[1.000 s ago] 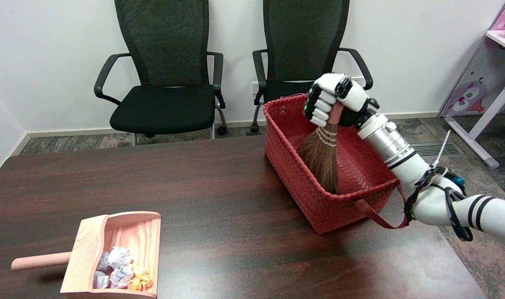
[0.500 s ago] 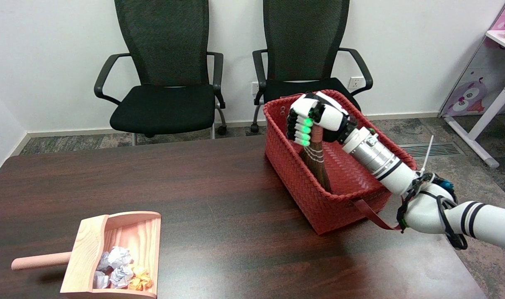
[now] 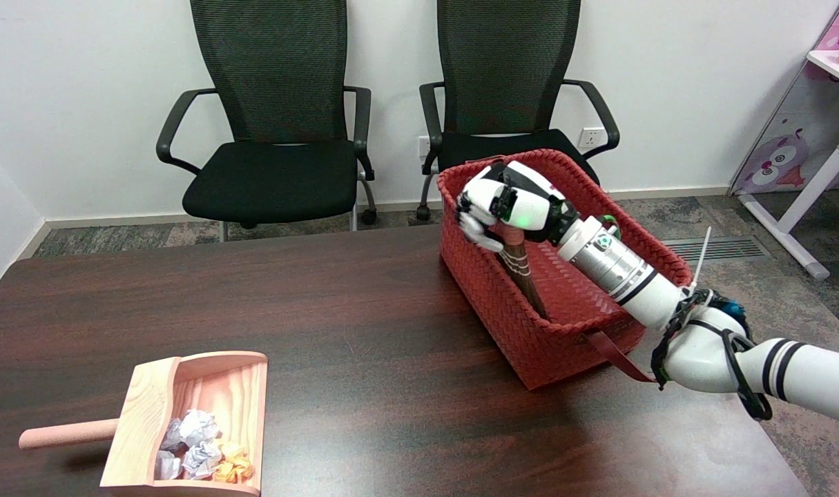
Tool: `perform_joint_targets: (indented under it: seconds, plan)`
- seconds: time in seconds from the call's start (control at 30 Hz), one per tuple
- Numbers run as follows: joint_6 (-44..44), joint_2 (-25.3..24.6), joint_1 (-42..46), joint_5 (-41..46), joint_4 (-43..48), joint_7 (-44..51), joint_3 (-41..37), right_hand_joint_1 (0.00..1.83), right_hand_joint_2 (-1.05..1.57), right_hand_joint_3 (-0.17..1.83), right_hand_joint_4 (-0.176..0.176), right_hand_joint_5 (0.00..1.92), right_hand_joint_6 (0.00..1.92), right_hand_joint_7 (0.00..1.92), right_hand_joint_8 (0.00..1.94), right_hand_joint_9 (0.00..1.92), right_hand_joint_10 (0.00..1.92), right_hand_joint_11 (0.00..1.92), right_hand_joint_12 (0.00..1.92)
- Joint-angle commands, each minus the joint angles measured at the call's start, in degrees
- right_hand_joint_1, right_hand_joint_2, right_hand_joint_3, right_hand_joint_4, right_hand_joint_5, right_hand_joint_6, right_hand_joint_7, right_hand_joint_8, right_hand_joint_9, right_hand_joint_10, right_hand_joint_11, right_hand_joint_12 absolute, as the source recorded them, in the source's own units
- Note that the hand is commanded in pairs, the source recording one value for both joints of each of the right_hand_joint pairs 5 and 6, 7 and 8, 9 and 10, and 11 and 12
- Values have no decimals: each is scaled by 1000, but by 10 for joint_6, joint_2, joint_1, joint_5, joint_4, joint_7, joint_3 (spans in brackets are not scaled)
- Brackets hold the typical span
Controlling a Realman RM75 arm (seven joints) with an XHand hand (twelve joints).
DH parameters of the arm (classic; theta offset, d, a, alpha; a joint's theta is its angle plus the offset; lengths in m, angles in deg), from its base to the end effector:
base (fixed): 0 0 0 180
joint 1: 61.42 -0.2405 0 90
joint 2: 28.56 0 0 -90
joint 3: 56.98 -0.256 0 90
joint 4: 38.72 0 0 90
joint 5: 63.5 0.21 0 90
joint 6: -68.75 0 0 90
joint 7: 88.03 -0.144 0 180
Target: Place the broom in the basket.
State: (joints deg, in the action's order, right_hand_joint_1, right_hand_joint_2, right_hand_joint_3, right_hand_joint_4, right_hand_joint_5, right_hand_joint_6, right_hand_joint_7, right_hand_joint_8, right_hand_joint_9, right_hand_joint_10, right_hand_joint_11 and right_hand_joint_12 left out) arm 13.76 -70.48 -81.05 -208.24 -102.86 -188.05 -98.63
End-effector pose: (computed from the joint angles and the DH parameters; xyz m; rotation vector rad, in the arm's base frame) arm -0.2298 -0.3514 0.3393 1.8740 -1.2726 1.1365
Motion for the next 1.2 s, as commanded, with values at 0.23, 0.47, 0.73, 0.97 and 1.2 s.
perform_joint_targets:
  seconds: [0.23, 0.47, 0.73, 0.97, 1.2]
  plan:
    - [15, -3, 5, -12, -19, 29, -17, 666, 657, 1276, -52, 988, 988, 988, 988, 616, 616, 979, 979]
    - [12, -3, 12, -6, -38, 34, -45, 651, 624, 1148, -154, 781, 781, 781, 781, 424, 424, 661, 661]
    - [-4, 0, 86, 75, -84, 128, -157, 679, 640, 1076, -176, 559, 559, 559, 559, 392, 392, 647, 647]
    - [-21, 53, 167, 120, -140, 144, -249, 712, 619, 1018, -176, 591, 591, 591, 591, 429, 429, 753, 753]
    - [-119, 105, 230, 213, -149, 188, -272, 700, 684, 977, -176, 615, 615, 615, 615, 443, 443, 751, 751]
